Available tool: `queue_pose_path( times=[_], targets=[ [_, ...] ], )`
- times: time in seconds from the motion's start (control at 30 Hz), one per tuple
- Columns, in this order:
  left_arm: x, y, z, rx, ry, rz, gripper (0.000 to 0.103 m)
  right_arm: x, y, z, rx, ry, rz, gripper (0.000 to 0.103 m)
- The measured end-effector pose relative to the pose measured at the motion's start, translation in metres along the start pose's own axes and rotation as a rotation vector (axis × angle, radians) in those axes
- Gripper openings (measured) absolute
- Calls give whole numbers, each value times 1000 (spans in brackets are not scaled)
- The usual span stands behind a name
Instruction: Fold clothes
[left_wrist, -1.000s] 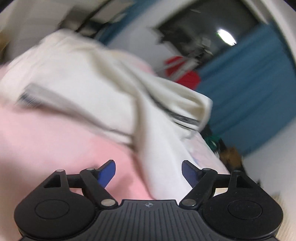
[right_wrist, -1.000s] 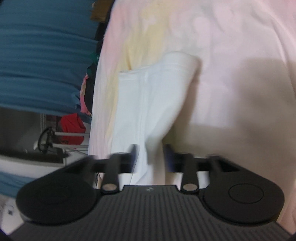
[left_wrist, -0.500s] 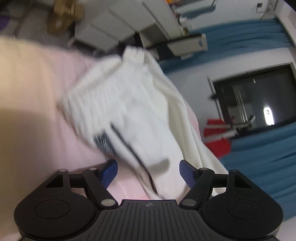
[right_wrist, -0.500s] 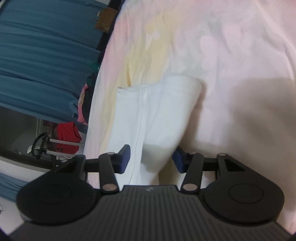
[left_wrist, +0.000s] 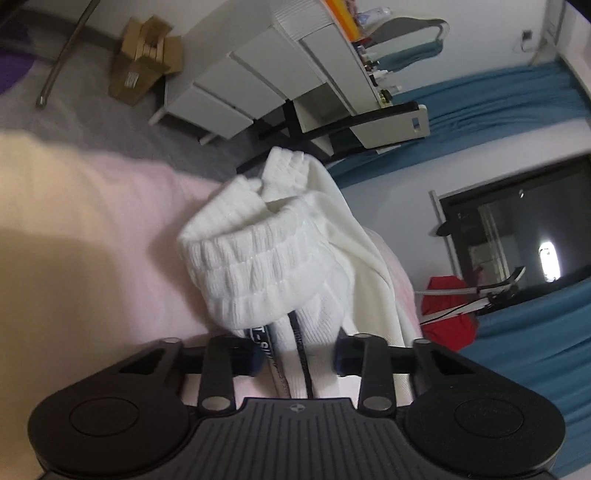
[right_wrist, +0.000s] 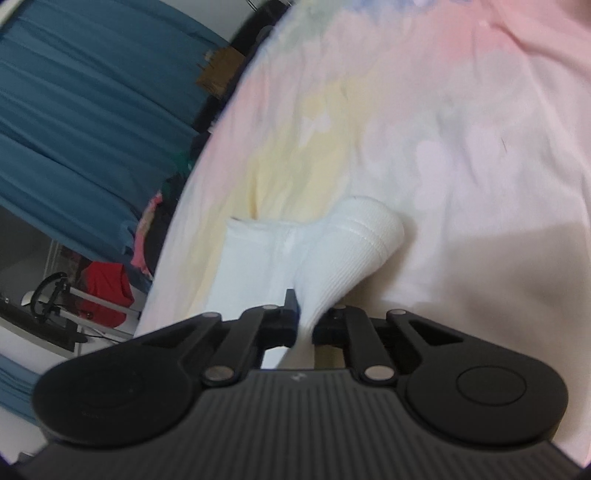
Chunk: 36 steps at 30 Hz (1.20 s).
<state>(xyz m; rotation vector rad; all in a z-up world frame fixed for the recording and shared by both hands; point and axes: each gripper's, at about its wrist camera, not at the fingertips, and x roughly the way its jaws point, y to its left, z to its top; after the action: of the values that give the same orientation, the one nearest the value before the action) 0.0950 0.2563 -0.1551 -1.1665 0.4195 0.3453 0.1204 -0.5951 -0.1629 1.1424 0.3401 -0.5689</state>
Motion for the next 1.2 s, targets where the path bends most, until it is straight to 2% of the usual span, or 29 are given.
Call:
queue_pose_path(
  times=[0.07, 0.2, 0.33, 0.43, 0.53, 0.67, 0.73, 0.87, 0.93, 0.97, 1.0, 1.07, 1.1, 1.13, 1.2],
  targets=[
    [-13, -5, 9, 38, -33, 5, 24, -7, 4, 1, -12, -33, 9, 8],
    [-51, -20, 37, 116, -92, -34, 20, -21, 8, 7, -20, -104, 22, 7],
    [-86, -37, 66, 183, -63, -67, 18, -33, 6, 16, -4, -164, 30, 7],
    [-109, -45, 80, 198, -13, -90, 18, -39, 6, 20, 27, -208, 29, 6],
    [-131, -41, 89, 213, 45, -78, 18, -54, -1, 19, 9, -244, -54, 5],
    [-140, -15, 86, 278, 139, 16, 19, -74, -10, 17, -14, -290, -165, 5],
    [-137, 1, 82, 310, 200, 65, 20, -61, -24, 19, 25, -212, -257, 5],
    [-132, 20, 76, 375, 254, 91, 26, -45, -46, 16, 86, -121, -338, 8],
    [-136, 19, 74, 385, 254, 97, 32, -51, -32, 16, 23, -152, -332, 10],
    [-138, 18, 73, 392, 253, 101, 43, -54, -26, 17, -8, -167, -329, 17],
    [-141, 15, 70, 413, 247, 114, 49, -57, -19, 17, -39, -183, -327, 27],
    [-149, 4, 60, 468, 236, 156, 67, -64, -6, 17, -102, -213, -321, 81],
    [-152, -1, 54, 496, 229, 172, 72, -67, 1, 17, -133, -229, -318, 87],
    [-155, -9, 50, 528, 219, 182, 81, -70, 8, 18, -164, -244, -314, 85],
    [-166, -24, 37, 610, 171, 189, 88, -77, 22, 18, -223, -264, -287, 85]
  ],
)
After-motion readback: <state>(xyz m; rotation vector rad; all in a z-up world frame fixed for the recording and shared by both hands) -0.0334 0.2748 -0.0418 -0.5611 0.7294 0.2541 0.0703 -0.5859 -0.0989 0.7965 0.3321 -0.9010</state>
